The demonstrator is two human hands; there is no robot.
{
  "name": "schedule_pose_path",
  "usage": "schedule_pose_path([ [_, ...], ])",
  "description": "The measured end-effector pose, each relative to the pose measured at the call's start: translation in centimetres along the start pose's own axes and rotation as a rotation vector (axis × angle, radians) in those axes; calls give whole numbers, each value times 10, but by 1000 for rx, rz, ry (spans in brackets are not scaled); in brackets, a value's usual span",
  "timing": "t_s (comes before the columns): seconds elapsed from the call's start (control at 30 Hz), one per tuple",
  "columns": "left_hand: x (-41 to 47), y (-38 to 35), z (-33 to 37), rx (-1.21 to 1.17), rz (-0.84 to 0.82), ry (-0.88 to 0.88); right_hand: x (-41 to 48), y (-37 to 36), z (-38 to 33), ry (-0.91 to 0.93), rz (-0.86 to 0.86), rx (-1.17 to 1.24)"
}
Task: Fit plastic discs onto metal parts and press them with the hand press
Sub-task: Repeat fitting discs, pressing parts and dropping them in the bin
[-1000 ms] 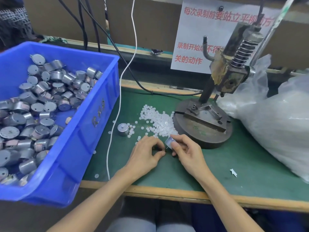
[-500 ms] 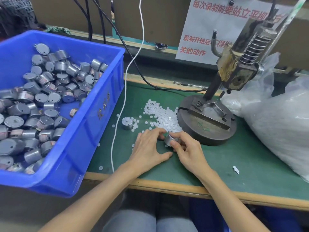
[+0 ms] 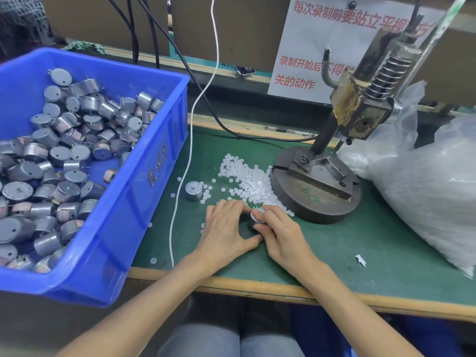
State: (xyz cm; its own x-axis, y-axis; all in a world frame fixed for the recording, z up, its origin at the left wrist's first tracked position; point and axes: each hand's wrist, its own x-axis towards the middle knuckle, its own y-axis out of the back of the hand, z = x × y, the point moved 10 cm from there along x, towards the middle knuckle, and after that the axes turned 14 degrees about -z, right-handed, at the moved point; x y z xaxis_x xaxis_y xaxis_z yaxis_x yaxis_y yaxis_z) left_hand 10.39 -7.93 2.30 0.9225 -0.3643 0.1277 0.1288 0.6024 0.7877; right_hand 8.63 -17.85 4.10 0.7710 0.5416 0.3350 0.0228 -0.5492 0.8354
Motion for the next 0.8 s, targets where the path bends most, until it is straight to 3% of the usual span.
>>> schedule_pose_path([
  [0.1,0,2,5,-10,6,-37,1,2,9,-82,-2,108],
  [0.23,3,5,25,-76,0,-154,-4,7,45,-396,62,754],
  [0.33,18,13,46,-153,43,-207,-12,15,67,-587,143,1059],
  [0.53,77,-6,95,-312,-163,-204,-23,69,110,-778,272,1008],
  [0.8,129,-14,93,170,48,-30,-26,92,131,-749,306,846],
])
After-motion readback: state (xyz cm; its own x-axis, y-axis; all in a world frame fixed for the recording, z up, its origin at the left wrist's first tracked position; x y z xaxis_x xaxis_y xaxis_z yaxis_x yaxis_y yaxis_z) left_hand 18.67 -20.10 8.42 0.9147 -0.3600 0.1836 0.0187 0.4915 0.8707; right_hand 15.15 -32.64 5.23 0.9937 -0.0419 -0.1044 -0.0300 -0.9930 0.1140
